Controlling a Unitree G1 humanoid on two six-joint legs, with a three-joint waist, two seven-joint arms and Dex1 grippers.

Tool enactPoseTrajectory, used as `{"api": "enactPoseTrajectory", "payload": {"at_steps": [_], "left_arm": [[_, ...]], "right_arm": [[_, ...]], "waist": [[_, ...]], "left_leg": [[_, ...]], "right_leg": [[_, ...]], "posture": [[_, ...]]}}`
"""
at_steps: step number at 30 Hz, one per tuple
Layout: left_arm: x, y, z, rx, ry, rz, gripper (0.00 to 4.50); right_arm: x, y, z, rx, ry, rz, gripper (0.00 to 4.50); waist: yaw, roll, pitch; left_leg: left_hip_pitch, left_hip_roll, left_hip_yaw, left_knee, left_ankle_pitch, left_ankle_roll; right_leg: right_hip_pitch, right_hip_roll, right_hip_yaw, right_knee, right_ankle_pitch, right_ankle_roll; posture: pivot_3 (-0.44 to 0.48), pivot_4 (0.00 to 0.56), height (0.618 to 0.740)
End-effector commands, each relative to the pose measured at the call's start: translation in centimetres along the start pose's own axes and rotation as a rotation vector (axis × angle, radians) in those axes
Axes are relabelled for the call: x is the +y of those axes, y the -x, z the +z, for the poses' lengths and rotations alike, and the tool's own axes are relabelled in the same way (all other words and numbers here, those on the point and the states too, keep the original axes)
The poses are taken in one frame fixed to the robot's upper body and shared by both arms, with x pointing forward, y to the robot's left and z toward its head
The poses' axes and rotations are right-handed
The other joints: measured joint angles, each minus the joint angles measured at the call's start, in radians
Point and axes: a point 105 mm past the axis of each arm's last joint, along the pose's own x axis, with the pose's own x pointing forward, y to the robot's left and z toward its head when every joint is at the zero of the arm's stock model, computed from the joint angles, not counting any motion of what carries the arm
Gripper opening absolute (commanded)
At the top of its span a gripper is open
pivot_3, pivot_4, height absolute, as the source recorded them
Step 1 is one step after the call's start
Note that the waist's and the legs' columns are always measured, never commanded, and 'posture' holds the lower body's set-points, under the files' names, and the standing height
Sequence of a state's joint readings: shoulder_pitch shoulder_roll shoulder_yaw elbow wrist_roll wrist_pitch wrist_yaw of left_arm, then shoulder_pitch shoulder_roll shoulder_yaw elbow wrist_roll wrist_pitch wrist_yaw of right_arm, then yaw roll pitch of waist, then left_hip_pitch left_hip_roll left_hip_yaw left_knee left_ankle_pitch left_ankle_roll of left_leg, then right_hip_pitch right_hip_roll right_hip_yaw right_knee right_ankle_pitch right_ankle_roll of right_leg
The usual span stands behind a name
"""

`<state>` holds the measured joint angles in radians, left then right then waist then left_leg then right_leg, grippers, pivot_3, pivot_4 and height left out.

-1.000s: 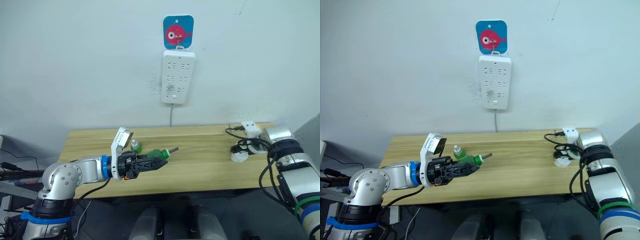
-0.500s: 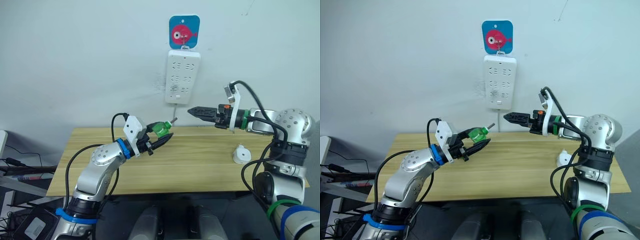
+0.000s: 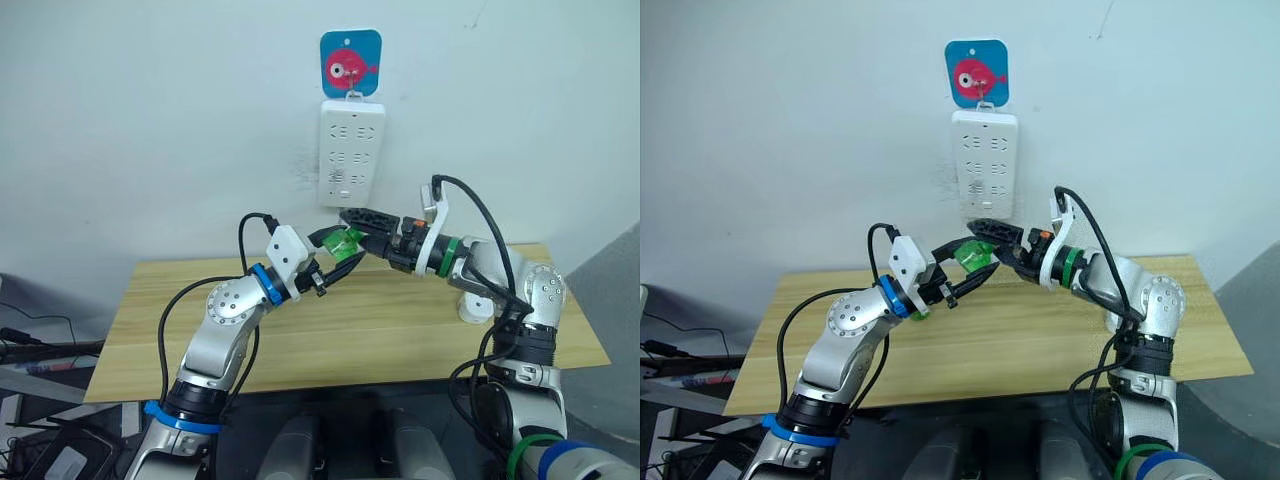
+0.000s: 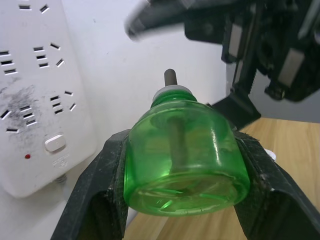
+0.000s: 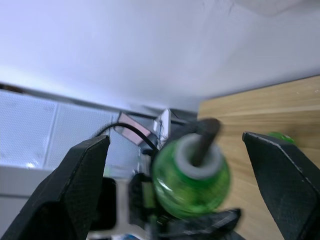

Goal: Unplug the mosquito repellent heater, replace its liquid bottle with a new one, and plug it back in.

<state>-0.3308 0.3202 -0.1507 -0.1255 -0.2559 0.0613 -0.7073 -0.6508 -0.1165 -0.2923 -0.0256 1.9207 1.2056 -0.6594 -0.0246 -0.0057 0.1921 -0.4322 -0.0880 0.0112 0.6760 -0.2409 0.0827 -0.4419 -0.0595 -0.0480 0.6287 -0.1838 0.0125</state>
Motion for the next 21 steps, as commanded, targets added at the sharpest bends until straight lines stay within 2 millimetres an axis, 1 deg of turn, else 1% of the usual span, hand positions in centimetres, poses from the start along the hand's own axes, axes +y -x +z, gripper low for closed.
{"api": "enactPoseTrajectory", "payload": {"at_steps": [1,3,10,11,14,15,16,17,18,20,21], "left_arm": [[0.0,-0.4,1.3,-0.045,-0.029,-0.005,2.3],[0.0,-0.5,1.3,-0.046,-0.028,-0.005,2.3],[-0.3,-0.6,1.5,-0.051,-0.025,-0.009,2.3],[-0.4,-0.7,1.5,-0.052,-0.025,-0.011,2.3],[-0.4,-0.6,1.6,-0.05,-0.027,-0.013,2.3],[-0.5,-0.6,1.5,-0.045,-0.025,-0.015,2.65],[-0.6,-0.6,1.3,-0.033,-0.021,-0.026,3.02],[-0.6,-0.5,1.1,-0.022,-0.018,-0.035,3.25],[-0.7,-0.4,1.0,-0.014,-0.016,-0.041,3.59],[-0.3,0.1,0.7,0.016,-0.028,-0.043,4.25],[-0.1,0.4,0.7,0.03,-0.032,-0.047,4.46]], "right_arm": [[1.0,0.3,-0.3,-0.007,0.024,0.012,4.09],[0.9,0.3,-0.5,-0.01,0.024,0.006,3.56],[0.9,0.2,-0.8,-0.011,0.026,-0.001,0.96],[0.9,0.2,-0.8,-0.014,0.023,-0.006,0.84],[0.7,0.2,-0.8,-0.022,0.014,-0.017,0.84],[0.5,0.3,-0.7,-0.029,0.008,-0.032,0.84],[-0.2,0.5,-0.4,-0.046,-0.009,-0.077,0.84],[-0.9,0.8,0.0,-0.062,-0.022,-0.121,0.84],[-1.4,1.0,0.2,-0.072,-0.031,-0.15,0.84],[-4.0,2.2,1.6,-0.118,0.076,-0.312,0.84],[-5.5,3.0,2.1,-0.132,0.193,-0.412,0.84]], "waist": [[-0.001,0.0,0.0],[-0.001,0.0,0.0],[-0.003,0.0,0.0],[-0.003,0.0,0.0],[-0.003,0.0,0.0],[-0.003,0.0,0.0],[-0.003,0.0,0.0],[-0.003,0.0,0.0],[-0.002,0.0,0.0],[-0.001,0.0,0.0],[0.001,0.0,0.001]], "left_leg": [[0.0,0.0,0.0,0.0,0.0,0.0],[0.0,0.001,0.0,0.001,0.0,0.0],[0.0,0.008,0.003,0.002,0.0,0.0],[0.0,0.009,0.004,0.002,0.0,0.0],[0.0,0.01,0.004,0.002,0.0,0.0],[0.0,0.009,0.004,0.002,0.0,0.0],[0.0,0.009,0.004,0.002,0.0,0.0],[0.0,0.009,0.005,0.002,0.0,0.0],[0.0,0.009,0.005,0.002,0.0,0.0],[0.0,0.009,0.004,0.002,0.0,0.0],[0.0,0.009,0.005,0.002,0.0,0.0]], "right_leg": [[0.0,0.001,0.0,0.0,0.0,0.0],[0.0,0.001,0.0,0.0,0.0,0.0],[0.0,0.006,0.0,0.0,0.0,0.0],[0.0,0.006,0.0,0.0,0.0,0.0],[0.0,0.006,0.0,0.0,0.0,0.0],[0.0,0.006,0.0,-0.001,0.0,0.0],[0.0,0.006,0.0,-0.001,0.0,0.0],[0.0,0.006,0.0,-0.001,0.0,0.0],[0.0,0.006,0.0,-0.001,0.0,0.0],[0.0,0.006,0.0,-0.001,0.0,0.0],[0.001,0.006,0.0,-0.001,0.0,0.0]], "posture": [[-0.073,0.167,0.74],[-0.073,0.167,0.74],[-0.073,0.174,0.74],[-0.073,0.174,0.74],[-0.075,0.177,0.74],[-0.075,0.177,0.74],[-0.075,0.177,0.74],[-0.066,0.182,0.74],[-0.066,0.182,0.74],[-0.065,0.187,0.74],[-0.062,0.187,0.74]]}}
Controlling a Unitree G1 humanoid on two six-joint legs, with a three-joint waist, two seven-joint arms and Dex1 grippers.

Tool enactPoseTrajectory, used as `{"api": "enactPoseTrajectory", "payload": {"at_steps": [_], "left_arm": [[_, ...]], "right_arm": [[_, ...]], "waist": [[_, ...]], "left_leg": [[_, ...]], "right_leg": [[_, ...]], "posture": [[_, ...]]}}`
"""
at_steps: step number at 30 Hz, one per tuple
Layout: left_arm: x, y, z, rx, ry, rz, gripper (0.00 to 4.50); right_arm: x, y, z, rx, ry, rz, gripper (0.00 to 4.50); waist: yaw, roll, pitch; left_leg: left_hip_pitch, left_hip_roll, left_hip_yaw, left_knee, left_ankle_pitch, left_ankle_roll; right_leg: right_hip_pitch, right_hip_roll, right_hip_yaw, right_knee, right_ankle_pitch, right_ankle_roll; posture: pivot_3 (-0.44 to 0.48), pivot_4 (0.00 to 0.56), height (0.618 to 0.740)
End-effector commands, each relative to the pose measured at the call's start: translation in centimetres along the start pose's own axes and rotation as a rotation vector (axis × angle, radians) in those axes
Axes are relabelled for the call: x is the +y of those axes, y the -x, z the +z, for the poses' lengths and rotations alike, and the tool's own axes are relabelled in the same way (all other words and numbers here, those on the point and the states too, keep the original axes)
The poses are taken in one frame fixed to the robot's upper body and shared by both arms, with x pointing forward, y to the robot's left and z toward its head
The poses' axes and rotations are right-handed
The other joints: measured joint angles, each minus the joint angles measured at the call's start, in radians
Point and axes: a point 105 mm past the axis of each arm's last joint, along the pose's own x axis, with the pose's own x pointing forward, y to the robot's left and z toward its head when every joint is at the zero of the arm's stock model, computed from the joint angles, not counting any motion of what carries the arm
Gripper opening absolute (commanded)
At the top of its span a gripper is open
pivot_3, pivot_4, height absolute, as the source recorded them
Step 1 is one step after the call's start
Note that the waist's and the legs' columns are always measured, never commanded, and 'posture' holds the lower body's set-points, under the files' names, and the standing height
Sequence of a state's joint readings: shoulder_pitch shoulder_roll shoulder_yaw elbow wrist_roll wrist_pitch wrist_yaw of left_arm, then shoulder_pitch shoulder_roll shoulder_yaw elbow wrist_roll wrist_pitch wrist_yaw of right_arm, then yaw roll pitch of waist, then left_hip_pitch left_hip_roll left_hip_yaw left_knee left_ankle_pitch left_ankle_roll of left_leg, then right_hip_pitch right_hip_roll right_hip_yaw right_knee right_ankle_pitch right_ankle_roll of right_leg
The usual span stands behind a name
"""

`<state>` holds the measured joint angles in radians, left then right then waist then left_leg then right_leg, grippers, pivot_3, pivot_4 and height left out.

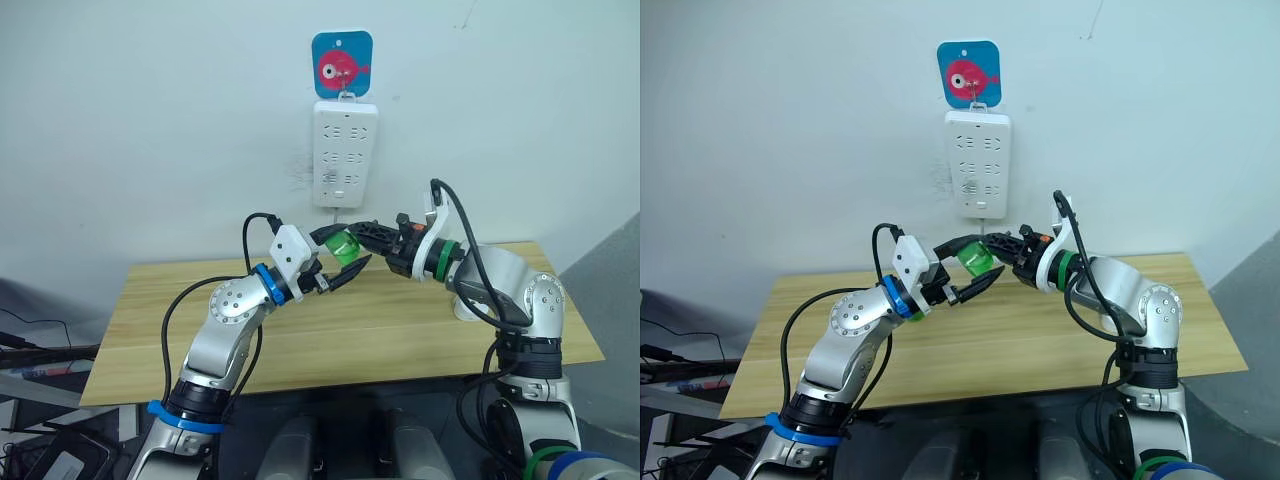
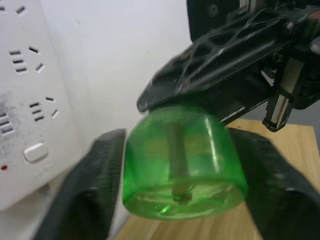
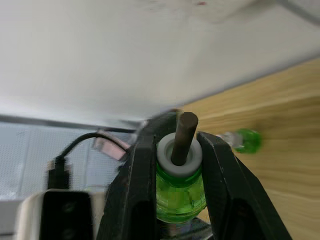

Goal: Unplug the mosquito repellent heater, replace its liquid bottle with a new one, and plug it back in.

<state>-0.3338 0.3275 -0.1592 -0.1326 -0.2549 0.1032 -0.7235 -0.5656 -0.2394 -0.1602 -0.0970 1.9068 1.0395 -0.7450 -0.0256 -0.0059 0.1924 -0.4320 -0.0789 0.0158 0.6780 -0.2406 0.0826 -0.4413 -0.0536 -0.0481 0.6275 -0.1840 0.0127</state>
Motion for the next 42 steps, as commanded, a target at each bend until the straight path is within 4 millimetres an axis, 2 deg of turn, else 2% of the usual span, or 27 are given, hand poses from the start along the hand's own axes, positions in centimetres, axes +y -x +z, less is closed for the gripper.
{"api": "enactPoseTrajectory", "payload": {"at_steps": [1,6,7,9,14,24,25,26,30,34,38,42], "left_arm": [[0.4,0.7,1.1,0.012,-0.049,-0.026,4.5],[-0.1,1.0,1.1,0.081,-0.069,-0.11,4.5],[-0.3,1.0,1.0,0.093,-0.071,-0.129,4.5],[-0.5,1.2,0.9,0.108,-0.069,-0.162,4.5],[-0.8,1.7,0.9,0.127,-0.065,-0.206,4.5],[-1.2,2.2,0.9,0.148,-0.065,-0.249,4.5],[-1.2,2.2,0.9,0.148,-0.065,-0.244,4.5],[-1.3,2.3,0.8,0.151,-0.061,-0.239,4.5],[-1.6,3.0,-0.3,0.171,-0.033,-0.207,4.5],[-1.7,4.1,-1.6,0.203,0.0,-0.135,4.5],[-1.2,5.0,-2.5,0.219,0.007,0.03,4.5],[0.3,7.2,-3.8,0.219,0.021,0.35,4.5]], "right_arm": [[-4.7,1.7,2.7,-0.132,0.267,-0.273,0.84],[-11.2,2.4,3.0,-0.213,0.846,-0.527,0.84],[-12.7,2.5,3.3,-0.242,0.903,-0.598,0.84],[-14.5,2.3,3.4,-0.274,0.967,-0.655,0.84],[-17.3,1.6,3.2,-0.319,1.014,-0.69,0.84],[-20.0,0.8,1.8,-0.302,0.968,-0.696,0.84],[-19.9,0.9,1.9,-0.31,0.968,-0.697,0.84],[-19.7,0.9,2.1,-0.318,0.976,-0.691,1.58],[-18.5,1.3,2.7,-0.345,1.011,-0.66,3.02],[-16.2,2.3,3.6,-0.363,1.133,-0.593,4.46],[-12.2,2.2,3.1,-0.307,1.288,-0.414,4.46],[-7.2,1.1,0.2,-0.132,1.335,-0.075,4.46]], "waist": [[0.003,0.0,0.0],[0.003,-0.001,0.001],[0.001,-0.001,0.001],[-0.002,-0.001,0.001],[0.0,-0.001,0.001],[0.003,-0.002,0.002],[0.003,-0.002,0.002],[0.003,-0.002,0.002],[0.003,-0.001,0.002],[0.011,-0.001,0.002],[0.022,0.0,0.003],[0.026,-0.001,0.003]], "left_leg": [[0.0,0.0,0.0,0.0,0.0,0.0],[0.0,0.001,0.001,-0.001,-0.001,0.001],[0.0,0.001,0.001,-0.001,-0.001,0.001],[0.0,0.003,0.003,-0.001,0.0,0.0],[0.002,0.003,0.004,0.0,0.0,0.0],[0.002,0.003,0.003,0.0,0.0,-0.002],[0.002,0.003,0.003,0.0,0.0,-0.002],[0.003,0.003,0.003,0.0,0.0,-0.002],[0.003,0.003,0.003,-0.001,0.0,-0.002],[0.003,0.003,0.002,-0.002,0.0,-0.003],[0.003,0.003,0.002,-0.001,0.0,-0.003],[0.004,0.003,0.001,-0.001,0.0,-0.003]], "right_leg": [[0.0,0.0,0.0,-0.001,0.0,0.0],[0.0,0.0,-0.001,-0.002,-0.004,0.003],[0.0,0.001,-0.001,-0.002,-0.005,0.003],[-0.001,0.001,-0.001,-0.001,-0.004,0.003],[-0.001,0.001,-0.001,0.001,-0.004,0.003],[0.0,0.0,0.0,0.0,-0.001,-0.002],[0.0,0.0,0.0,0.0,-0.001,-0.002],[0.0,0.0,0.0,0.001,-0.001,-0.002],[0.0,0.0,0.0,0.001,-0.001,-0.002],[-0.001,0.0,-0.001,0.001,-0.001,-0.003],[0.0,0.0,-0.001,0.001,-0.005,0.0],[0.0,0.0,-0.002,0.001,-0.005,0.0]], "posture": [[-0.059,0.186,0.74],[-0.048,0.189,0.74],[-0.046,0.187,0.74],[-0.045,0.187,0.74],[-0.038,0.187,0.74],[-0.03,0.189,0.74],[-0.03,0.189,0.74],[-0.03,0.189,0.74],[-0.024,0.187,0.74],[0.015,0.194,0.74],[0.036,0.196,0.74],[0.022,0.2,0.74]]}}
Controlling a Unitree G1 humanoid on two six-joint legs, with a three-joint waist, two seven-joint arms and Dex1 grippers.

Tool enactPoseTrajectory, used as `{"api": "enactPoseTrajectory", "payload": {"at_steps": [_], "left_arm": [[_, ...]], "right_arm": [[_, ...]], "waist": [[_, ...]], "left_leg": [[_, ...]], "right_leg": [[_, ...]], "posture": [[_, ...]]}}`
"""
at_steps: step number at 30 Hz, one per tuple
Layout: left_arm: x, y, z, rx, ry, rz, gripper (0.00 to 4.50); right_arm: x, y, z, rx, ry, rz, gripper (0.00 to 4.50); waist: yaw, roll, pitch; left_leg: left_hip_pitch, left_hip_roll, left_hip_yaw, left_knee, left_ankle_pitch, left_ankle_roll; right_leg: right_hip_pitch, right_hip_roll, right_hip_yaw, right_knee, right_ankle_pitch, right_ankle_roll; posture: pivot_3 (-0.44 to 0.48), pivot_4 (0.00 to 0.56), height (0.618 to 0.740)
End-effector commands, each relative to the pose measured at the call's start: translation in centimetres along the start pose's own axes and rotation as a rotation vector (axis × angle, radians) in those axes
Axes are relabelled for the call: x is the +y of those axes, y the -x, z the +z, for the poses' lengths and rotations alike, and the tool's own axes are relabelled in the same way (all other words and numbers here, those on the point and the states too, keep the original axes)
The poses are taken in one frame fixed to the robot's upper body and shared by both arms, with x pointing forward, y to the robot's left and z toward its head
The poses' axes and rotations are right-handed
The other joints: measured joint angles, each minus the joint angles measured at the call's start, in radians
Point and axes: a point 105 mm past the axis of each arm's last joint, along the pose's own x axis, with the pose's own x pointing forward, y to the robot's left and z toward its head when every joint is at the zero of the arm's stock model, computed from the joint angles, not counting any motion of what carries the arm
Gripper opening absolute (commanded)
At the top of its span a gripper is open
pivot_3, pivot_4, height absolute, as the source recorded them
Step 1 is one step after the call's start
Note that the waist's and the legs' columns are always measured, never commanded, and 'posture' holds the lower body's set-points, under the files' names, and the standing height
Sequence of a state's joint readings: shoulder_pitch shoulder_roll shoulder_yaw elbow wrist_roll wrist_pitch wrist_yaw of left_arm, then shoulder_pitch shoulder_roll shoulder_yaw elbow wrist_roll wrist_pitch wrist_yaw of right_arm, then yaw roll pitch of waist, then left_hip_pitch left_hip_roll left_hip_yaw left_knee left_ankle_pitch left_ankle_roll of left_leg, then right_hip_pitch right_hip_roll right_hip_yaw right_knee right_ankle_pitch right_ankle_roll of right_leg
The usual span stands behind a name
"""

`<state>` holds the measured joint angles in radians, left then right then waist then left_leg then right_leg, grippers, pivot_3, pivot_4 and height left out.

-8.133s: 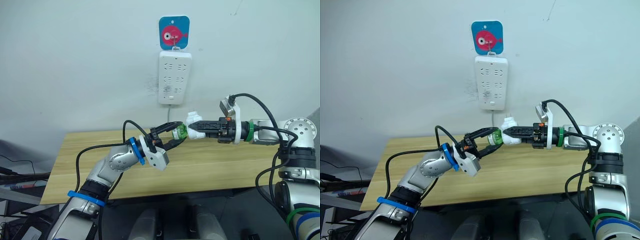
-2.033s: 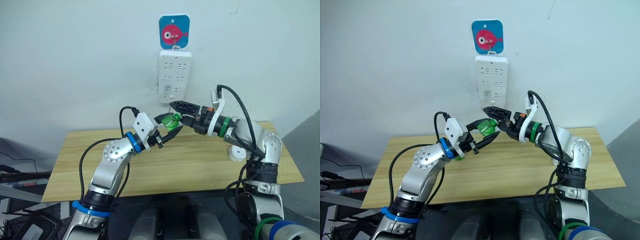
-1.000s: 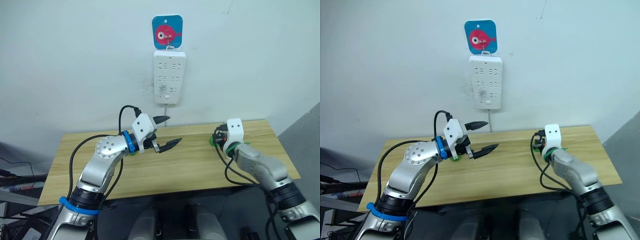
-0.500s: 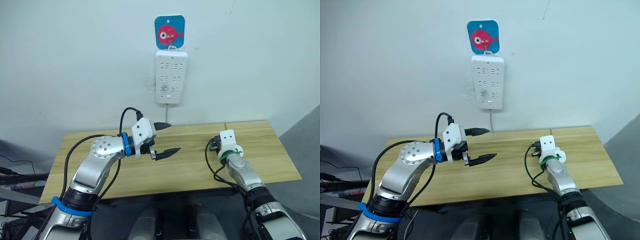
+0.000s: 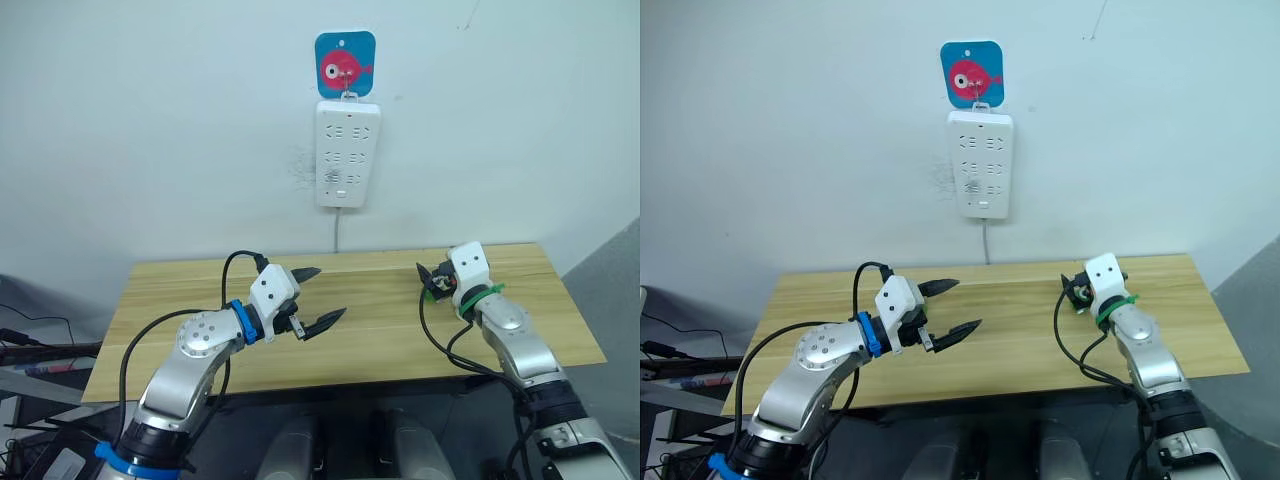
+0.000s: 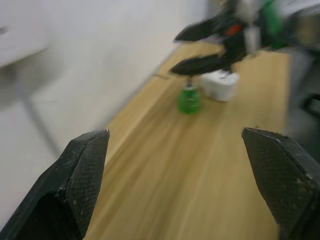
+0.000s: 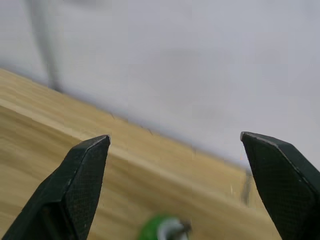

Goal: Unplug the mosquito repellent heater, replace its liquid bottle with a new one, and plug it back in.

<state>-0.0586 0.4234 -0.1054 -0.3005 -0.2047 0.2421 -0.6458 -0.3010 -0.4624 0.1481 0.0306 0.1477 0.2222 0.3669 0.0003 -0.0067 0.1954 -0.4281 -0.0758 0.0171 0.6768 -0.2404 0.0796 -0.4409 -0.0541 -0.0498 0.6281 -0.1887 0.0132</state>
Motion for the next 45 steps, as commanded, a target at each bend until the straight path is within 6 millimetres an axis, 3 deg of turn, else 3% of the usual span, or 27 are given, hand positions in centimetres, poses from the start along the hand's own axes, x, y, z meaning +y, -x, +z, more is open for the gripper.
{"api": "enactPoseTrajectory", "payload": {"at_steps": [1,5,9,14,17,20,26,30,38,42,45], "left_arm": [[1.9,1.5,0.3,-0.049,-0.015,0.266,4.5],[2.4,5.4,-4.7,0.063,0.029,0.568,4.5],[3.1,7.3,-7.8,0.102,0.113,0.757,4.5],[4.0,5.5,-10.3,0.107,0.159,0.774,4.5],[4.9,4.0,-11.4,0.106,0.175,0.775,4.5],[5.3,2.4,-12.5,0.112,0.214,0.763,4.5],[5.8,0.5,-13.4,0.118,0.214,0.754,4.5],[6.6,-0.3,-13.7,0.132,0.197,0.741,4.5],[6.9,-1.1,-13.6,0.133,0.167,0.721,4.5],[7.0,-1.6,-13.2,0.114,0.157,0.72,3.64],[6.9,-1.6,-13.0,0.102,0.158,0.719,2.66]], "right_arm": [[3.4,0.7,3.9,-0.079,0.03,0.292,4.46],[6.7,1.6,6.9,-0.103,0.088,0.585,4.46],[8.2,1.1,8.7,-0.12,0.121,0.678,4.46],[10.3,0.2,8.7,-0.124,0.156,0.737,4.46],[11.1,0.2,9.5,-0.137,0.148,0.76,4.46],[11.5,0.5,10.3,-0.147,0.154,0.776,4.46],[11.9,1.3,11.3,-0.146,0.148,0.788,4.46],[11.9,1.6,10.8,-0.129,0.15,0.782,4.46],[11.9,1.3,11.8,-0.155,0.129,0.763,4.46],[11.7,1.1,11.8,-0.148,0.11,0.745,4.5],[11.5,1.1,11.6,-0.14,0.099,0.735,4.5]], "waist": [[0.001,0.0,0.0],[0.004,-0.003,0.006],[0.014,-0.008,0.023],[0.029,-0.006,0.029],[0.027,-0.009,0.035],[0.023,-0.01,0.041],[0.02,-0.011,0.046],[0.018,-0.012,0.048],[-0.001,-0.012,0.048],[-0.002,-0.012,0.049],[-0.002,-0.012,0.051]], "left_leg": [[0.0,0.0,0.0,0.0,0.0,0.0],[0.0,0.0,-0.001,0.0,-0.001,-0.001],[0.0,0.001,-0.002,0.0,-0.002,-0.002],[-0.003,0.005,-0.002,0.001,-0.005,-0.008],[-0.004,0.005,-0.002,0.001,-0.002,-0.002],[-0.004,0.005,-0.001,0.001,-0.002,-0.001],[-0.005,0.006,-0.002,0.0,-0.004,-0.002],[-0.005,0.006,-0.002,0.0,-0.004,-0.002],[-0.005,0.006,0.001,0.0,-0.004,-0.002],[-0.005,0.006,0.001,0.0,-0.005,-0.002],[-0.005,0.006,0.001,0.0,-0.005,-0.002]], "right_leg": [[0.0,0.0,0.0,0.0,0.0,0.0],[0.0,-0.001,-0.002,-0.001,0.0,0.0],[0.0,-0.001,-0.003,-0.001,-0.003,-0.004],[-0.001,-0.005,-0.016,-0.005,-0.003,-0.005],[-0.001,-0.007,-0.018,-0.008,0.0,0.001],[-0.001,-0.007,-0.019,-0.01,0.004,-0.003],[-0.001,-0.007,-0.02,-0.01,0.004,-0.003],[-0.001,-0.008,-0.021,-0.011,0.004,-0.003],[0.0,-0.032,-0.055,-0.013,0.007,0.0],[0.001,-0.033,-0.059,-0.013,0.007,0.001],[0.0,-0.034,-0.059,-0.013,0.006,0.002]], "posture": [[0.013,0.202,0.74],[0.009,0.213,0.74],[0.002,0.236,0.74],[-0.011,0.256,0.74],[-0.029,0.263,0.74],[-0.055,0.268,0.74],[-0.094,0.273,0.74],[-0.107,0.274,0.74],[-0.124,0.274,0.74],[-0.123,0.279,0.74],[-0.119,0.279,0.74]]}}
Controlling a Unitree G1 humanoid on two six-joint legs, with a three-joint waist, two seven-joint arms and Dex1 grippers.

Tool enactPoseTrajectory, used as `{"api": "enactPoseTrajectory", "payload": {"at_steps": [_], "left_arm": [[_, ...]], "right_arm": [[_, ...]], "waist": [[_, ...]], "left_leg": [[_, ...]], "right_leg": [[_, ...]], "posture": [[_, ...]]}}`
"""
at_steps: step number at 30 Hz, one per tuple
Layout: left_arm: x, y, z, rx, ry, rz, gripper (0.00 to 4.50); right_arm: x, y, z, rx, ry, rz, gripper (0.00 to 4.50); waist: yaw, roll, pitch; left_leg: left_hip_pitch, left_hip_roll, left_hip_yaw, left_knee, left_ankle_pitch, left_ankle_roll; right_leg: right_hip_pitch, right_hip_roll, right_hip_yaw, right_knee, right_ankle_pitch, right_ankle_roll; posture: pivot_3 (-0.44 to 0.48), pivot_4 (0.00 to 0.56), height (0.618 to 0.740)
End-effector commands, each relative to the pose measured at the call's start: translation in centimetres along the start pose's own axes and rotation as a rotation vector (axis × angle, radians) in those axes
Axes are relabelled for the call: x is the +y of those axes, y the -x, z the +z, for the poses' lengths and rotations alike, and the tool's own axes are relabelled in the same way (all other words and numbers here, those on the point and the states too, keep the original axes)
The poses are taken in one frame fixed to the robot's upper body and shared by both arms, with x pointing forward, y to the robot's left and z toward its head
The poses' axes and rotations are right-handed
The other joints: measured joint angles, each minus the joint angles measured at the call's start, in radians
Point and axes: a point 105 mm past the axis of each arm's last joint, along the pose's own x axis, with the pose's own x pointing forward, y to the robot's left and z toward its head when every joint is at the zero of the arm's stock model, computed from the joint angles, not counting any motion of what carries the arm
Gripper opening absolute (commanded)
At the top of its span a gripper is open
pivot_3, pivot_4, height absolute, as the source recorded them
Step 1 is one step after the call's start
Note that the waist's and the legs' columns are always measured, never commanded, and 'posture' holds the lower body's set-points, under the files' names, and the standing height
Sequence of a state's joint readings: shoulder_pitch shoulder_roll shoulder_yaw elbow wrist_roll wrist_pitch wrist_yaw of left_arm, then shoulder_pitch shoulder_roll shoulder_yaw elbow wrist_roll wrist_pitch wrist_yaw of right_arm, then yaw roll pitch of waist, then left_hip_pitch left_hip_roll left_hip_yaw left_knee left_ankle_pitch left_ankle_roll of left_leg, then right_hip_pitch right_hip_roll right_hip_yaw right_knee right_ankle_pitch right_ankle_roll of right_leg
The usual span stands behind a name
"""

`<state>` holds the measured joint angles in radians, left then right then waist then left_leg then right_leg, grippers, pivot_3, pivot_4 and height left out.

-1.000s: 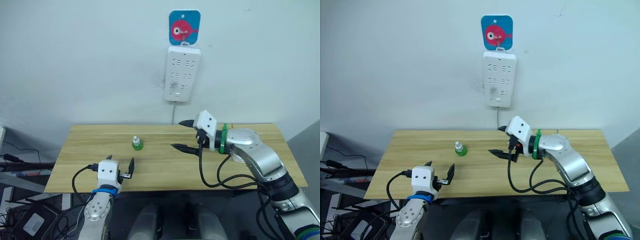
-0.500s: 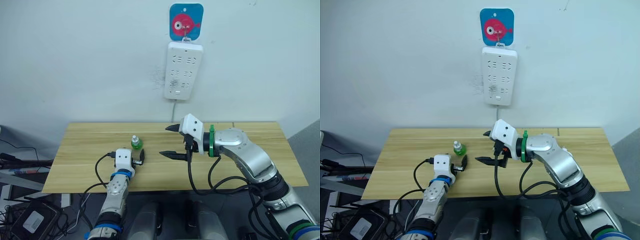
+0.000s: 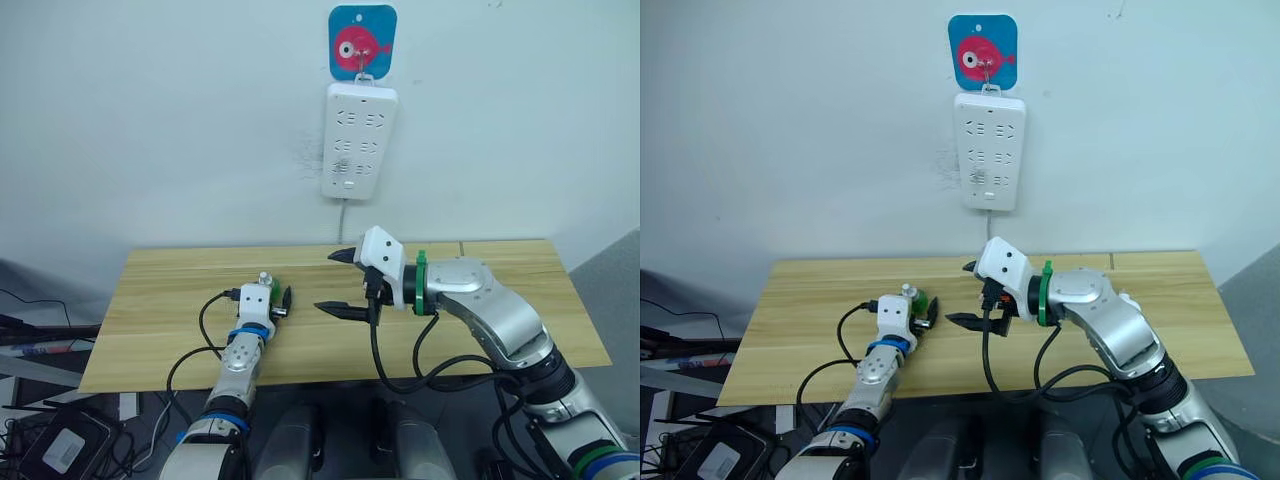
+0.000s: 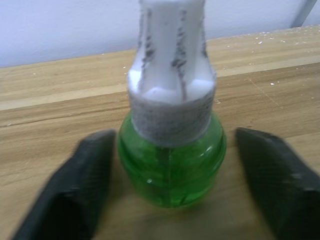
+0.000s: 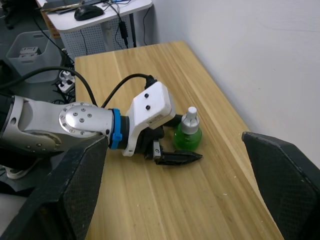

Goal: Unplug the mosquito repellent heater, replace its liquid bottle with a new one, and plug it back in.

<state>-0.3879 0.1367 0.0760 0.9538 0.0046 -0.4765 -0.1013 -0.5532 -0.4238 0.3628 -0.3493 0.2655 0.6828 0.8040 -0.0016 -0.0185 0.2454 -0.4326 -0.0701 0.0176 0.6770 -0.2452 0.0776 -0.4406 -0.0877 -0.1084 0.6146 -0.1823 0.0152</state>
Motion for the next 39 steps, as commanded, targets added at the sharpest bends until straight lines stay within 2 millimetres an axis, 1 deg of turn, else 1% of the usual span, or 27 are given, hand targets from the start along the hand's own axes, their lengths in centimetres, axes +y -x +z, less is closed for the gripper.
{"api": "enactPoseTrajectory", "payload": {"at_steps": [1,2,4,6,7,9,11,13,16,18,20,23,26,29,32,33,35,38,39], "left_arm": [[-0.3,0.2,0.3,-0.028,-0.006,-0.005,2.37],[-0.3,0.2,0.3,-0.029,-0.006,-0.007,2.25],[-0.4,0.4,0.3,-0.034,-0.019,-0.016,2.25],[-0.2,0.6,0.8,-0.055,-0.038,-0.024,2.25],[-0.3,0.6,1.5,-0.075,-0.037,-0.047,2.25],[-0.9,0.8,2.8,-0.106,-0.044,-0.091,2.25],[-2.3,1.7,5.1,-0.159,-0.103,-0.194,2.25],[-3.4,2.7,6.9,-0.184,-0.134,-0.27,2.25],[-4.9,4.5,9.7,-0.206,-0.131,-0.354,2.25],[-5.9,5.0,10.8,-0.202,-0.135,-0.394,2.25],[-6.5,5.3,11.2,-0.188,-0.144,-0.423,2.25],[-6.9,6.0,12.0,-0.18,-0.153,-0.478,2.25],[-7.3,6.5,12.6,-0.173,-0.172,-0.547,2.25],[-7.4,6.5,12.9,-0.167,-0.182,-0.587,2.25],[-7.4,6.5,13.1,-0.165,-0.185,-0.625,2.25],[-7.4,6.5,13.2,-0.164,-0.177,-0.639,2.25],[-7.6,6.3,13.4,-0.166,-0.171,-0.664,2.25],[-7.8,6.1,13.4,-0.172,-0.177,-0.698,2.25],[-7.9,6.1,13.5,-0.172,-0.173,-0.708,2.25]], "right_arm": [[-0.4,0.5,1.2,-0.043,0.022,-0.024,4.5],[-0.4,0.5,1.2,-0.043,0.021,-0.026,4.5],[-0.7,0.5,0.9,-0.041,0.024,-0.033,4.5],[-1.1,0.6,0.3,-0.033,0.037,-0.045,4.5],[-1.3,0.9,-0.1,-0.03,0.033,-0.055,4.5],[-1.8,1.4,-0.6,-0.028,0.017,-0.067,4.5],[-2.0,2.3,-1.5,-0.025,-0.029,-0.075,4.5],[-2.3,2.9,-2.7,-0.009,-0.056,-0.108,4.5],[-3.0,3.5,-4.1,0.014,-0.08,-0.182,4.5],[-3.5,4.1,-4.6,0.015,-0.092,-0.208,4.5],[-3.8,4.3,-5.1,0.016,-0.099,-0.219,4.5],[-4.2,4.4,-5.3,0.013,-0.106,-0.246,4.5],[-4.7,4.3,-5.1,-0.01,-0.101,-0.263,4.5],[-4.9,4.1,-4.8,-0.03,-0.101,-0.276,4.5],[-4.7,3.8,-4.5,-0.029,-0.091,-0.277,4.5],[-4.6,3.7,-4.4,-0.026,-0.085,-0.276,4.5],[-4.5,3.7,-4.1,-0.028,-0.082,-0.275,4.5],[-4.0,3.4,-4.1,-0.036,-0.086,-0.271,4.5],[-3.9,3.4,-4.1,-0.039,-0.088,-0.271,4.5]], "waist": [[0.0,0.0,0.001],[0.0,0.0,0.001],[0.0,0.0,0.003],[0.0,-0.001,0.007],[0.0,-0.001,0.01],[0.003,-0.002,0.021],[0.009,-0.002,0.032],[0.018,-0.002,0.043],[0.028,0.002,0.048],[0.03,0.004,0.049],[0.033,0.004,0.05],[0.032,0.005,0.05],[0.033,0.005,0.05],[0.036,0.005,0.05],[0.035,0.005,0.05],[0.035,0.005,0.05],[0.033,0.005,0.05],[0.034,0.005,0.048],[0.036,0.005,0.047]], "left_leg": [[0.0,0.0,0.0,0.0,0.0,0.0],[0.0,0.0,0.0,0.0,0.0,0.0],[0.0,0.0,0.0,0.0,0.0,0.0],[0.0,0.0,0.0,0.0,0.0,0.0],[0.0,0.0,0.0,0.0,0.0,0.0],[0.0,0.0,0.0,0.0,0.0,0.0],[0.0,0.0,0.0,0.0,0.0,0.0],[-0.001,0.0,0.0,0.0,0.0,0.0],[-0.002,0.0,0.0,-0.001,0.0,-0.001],[-0.002,0.0,0.0,-0.002,-0.001,-0.002],[-0.002,0.0,-0.001,-0.002,-0.001,-0.002],[-0.002,0.0,-0.001,-0.002,-0.001,-0.002],[-0.002,0.0,-0.001,-0.003,0.0,-0.003],[-0.002,0.0,-0.002,-0.003,0.0,-0.003],[-0.002,0.0,-0.002,-0.002,0.0,-0.004],[-0.002,0.0,-0.002,-0.002,0.002,-0.007],[-0.002,0.0,-0.002,-0.002,0.003,-0.008],[-0.002,0.0,-0.002,-0.002,0.003,-0.009],[-0.002,0.0,-0.002,-0.002,0.004,-0.01]], "right_leg": [[0.0,0.0,0.0,0.0,0.0,0.0],[0.0,0.0,0.0,0.0,0.0,0.0],[0.0,0.0,0.0,0.0,0.0,0.0],[0.001,0.0,0.0,0.0,0.0,0.0],[0.0,0.0,0.0,0.0,0.0,0.0],[0.0,0.0,-0.001,0.0,0.0,0.001],[0.0,-0.001,-0.001,0.0,0.0,0.001],[0.001,-0.001,-0.001,-0.001,0.0,0.0],[0.002,-0.001,-0.001,-0.002,0.001,-0.001],[0.002,-0.001,0.0,-0.002,0.0,-0.001],[0.002,0.0,-0.001,-0.002,-0.002,0.002],[0.002,0.0,-0.001,-0.002,-0.002,0.003],[0.001,0.001,-0.001,-0.002,-0.002,0.003],[0.001,0.001,-0.002,-0.002,-0.002,0.003],[0.001,0.001,-0.002,-0.002,-0.002,0.003],[0.001,0.001,-0.002,-0.002,-0.002,0.003],[0.002,0.001,-0.002,-0.002,-0.002,0.003],[0.002,0.001,-0.002,-0.002,-0.002,0.003],[0.002,0.001,-0.002,-0.002,-0.002,0.003]], "posture": [[-0.116,0.28,0.74],[-0.11,0.281,0.74],[-0.092,0.285,0.74],[-0.069,0.292,0.74],[-0.039,0.297,0.74],[-0.008,0.305,0.74],[0.038,0.317,0.74],[0.06,0.318,0.74],[0.078,0.313,0.74],[0.082,0.311,0.74],[0.085,0.308,0.74],[0.085,0.3,0.74],[0.079,0.286,0.74],[0.064,0.276,0.74],[0.018,0.255,0.74],[0.01,0.249,0.74],[0.004,0.243,0.74],[0.033,0.212,0.74],[0.033,0.212,0.74]]}}
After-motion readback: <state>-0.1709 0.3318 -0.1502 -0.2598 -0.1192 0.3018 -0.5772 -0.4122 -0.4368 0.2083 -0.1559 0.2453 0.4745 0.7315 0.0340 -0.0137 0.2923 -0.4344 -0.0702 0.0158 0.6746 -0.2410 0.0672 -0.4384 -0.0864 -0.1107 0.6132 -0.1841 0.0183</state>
